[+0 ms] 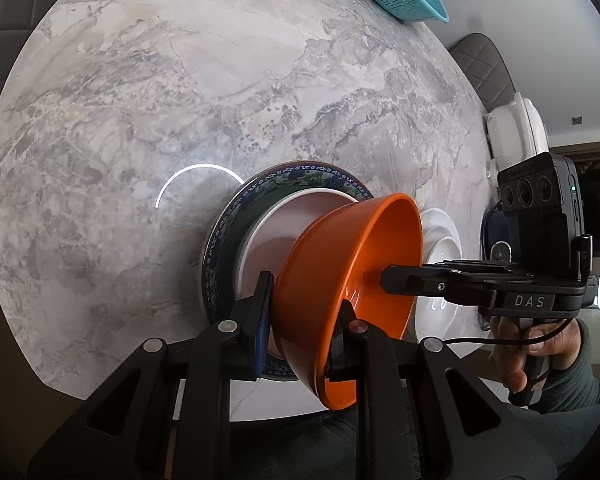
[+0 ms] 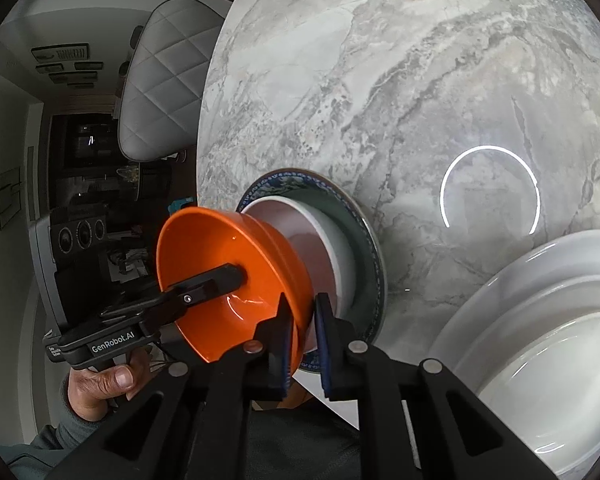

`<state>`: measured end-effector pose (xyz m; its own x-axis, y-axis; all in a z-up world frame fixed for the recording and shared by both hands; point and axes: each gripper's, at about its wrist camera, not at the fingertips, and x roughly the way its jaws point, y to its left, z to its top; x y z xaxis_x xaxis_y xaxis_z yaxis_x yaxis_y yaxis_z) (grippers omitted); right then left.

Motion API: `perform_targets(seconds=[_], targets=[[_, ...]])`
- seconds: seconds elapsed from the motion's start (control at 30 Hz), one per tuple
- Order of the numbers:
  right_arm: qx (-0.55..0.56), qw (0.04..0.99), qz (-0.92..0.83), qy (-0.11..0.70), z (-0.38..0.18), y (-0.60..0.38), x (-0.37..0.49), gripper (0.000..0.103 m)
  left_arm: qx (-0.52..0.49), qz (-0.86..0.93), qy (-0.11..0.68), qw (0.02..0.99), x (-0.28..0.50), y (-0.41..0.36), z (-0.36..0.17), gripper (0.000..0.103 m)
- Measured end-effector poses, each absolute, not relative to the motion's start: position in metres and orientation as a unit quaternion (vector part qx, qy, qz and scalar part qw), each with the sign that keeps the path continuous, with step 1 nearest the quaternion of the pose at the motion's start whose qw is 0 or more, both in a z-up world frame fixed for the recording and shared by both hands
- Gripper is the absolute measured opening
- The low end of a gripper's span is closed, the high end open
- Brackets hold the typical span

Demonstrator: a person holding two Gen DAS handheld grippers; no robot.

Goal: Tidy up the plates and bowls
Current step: 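Carry the orange bowl over the white bowl, lower it inside, open grippers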

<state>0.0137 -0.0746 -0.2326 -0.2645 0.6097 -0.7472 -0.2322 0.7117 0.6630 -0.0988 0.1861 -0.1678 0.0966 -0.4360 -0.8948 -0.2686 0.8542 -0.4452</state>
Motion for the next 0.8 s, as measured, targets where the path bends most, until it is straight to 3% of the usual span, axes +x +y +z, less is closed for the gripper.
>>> perform_targets(seconds=[0.43, 0.6, 0.7, 0.8], targets=[[0.099, 0.612, 0.338, 0.709, -0.235, -0.067, 0.016, 0.007, -0.232, -0.044, 0.668, 0.706, -0.090, 0.173, -0.177, 0.019], [0.057, 0.629, 0.334, 0.700, -0.229, -0.060, 0.012, 0.005, -0.217, -0.045, 0.669, 0.709, -0.086, 0.168, -0.176, 0.024], [0.039, 0.637, 0.331, 0.695, -0.226, -0.057, 0.010, 0.004, -0.216, -0.053, 0.666, 0.712, -0.083, 0.163, -0.175, 0.037], [0.029, 0.642, 0.330, 0.692, -0.225, -0.057, 0.010, 0.004, -0.209, -0.064, 0.661, 0.718, -0.082, 0.156, -0.169, 0.059]])
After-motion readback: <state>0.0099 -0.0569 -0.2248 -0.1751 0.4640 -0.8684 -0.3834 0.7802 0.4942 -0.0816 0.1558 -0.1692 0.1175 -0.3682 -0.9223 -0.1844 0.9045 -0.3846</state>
